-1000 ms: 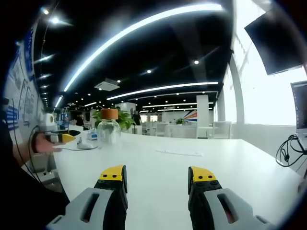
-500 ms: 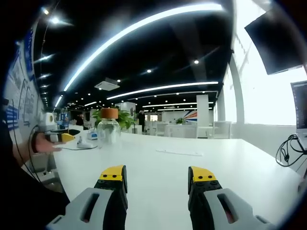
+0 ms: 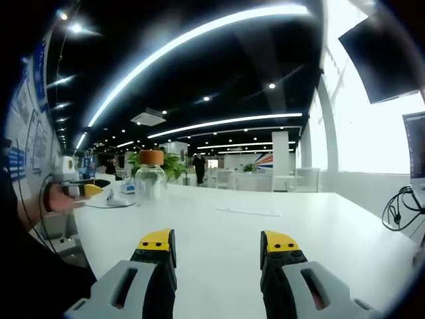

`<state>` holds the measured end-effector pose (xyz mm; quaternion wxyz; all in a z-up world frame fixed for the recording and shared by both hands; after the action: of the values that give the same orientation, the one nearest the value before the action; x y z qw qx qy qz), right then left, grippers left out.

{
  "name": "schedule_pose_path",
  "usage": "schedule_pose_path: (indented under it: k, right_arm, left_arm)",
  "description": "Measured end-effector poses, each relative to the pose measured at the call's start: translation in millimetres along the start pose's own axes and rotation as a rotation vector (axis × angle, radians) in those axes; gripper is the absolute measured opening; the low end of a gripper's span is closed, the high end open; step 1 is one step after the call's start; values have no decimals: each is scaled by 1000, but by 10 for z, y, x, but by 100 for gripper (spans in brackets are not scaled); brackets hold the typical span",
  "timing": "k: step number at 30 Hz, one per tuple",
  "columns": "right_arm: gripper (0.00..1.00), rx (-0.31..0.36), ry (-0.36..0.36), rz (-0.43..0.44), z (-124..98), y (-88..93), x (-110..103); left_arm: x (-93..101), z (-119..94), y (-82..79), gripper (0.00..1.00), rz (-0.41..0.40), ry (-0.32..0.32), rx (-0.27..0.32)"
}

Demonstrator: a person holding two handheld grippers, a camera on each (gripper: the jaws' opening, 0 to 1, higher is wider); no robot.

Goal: Open cup lid place lid on tabletop

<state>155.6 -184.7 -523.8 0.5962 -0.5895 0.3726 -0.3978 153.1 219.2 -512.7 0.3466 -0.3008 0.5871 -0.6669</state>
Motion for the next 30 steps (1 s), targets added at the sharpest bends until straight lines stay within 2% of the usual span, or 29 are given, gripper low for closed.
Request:
schedule_pose_path:
  k: [20,30]
  right_arm:
    - [45,-6,-2,1,7,18,4]
    - [45,-7,-3,1,20,32,-12]
  left_arm:
    - [28,24,46,48,-20,16,-5]
    - [65,63,48,46,-40,52,6]
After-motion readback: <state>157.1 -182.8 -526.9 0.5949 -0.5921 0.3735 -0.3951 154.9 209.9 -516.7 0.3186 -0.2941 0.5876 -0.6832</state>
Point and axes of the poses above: the point that each gripper's makers call its tool centre point, and the gripper's own axes: z roughly forward along the fingers, x roughly to its right, y roughly out of its underside, the point moved 7 cm from there along -z, roughly backward along the fingers, and after that the axes turned 4 degrees about y, right-handed, at the moved point
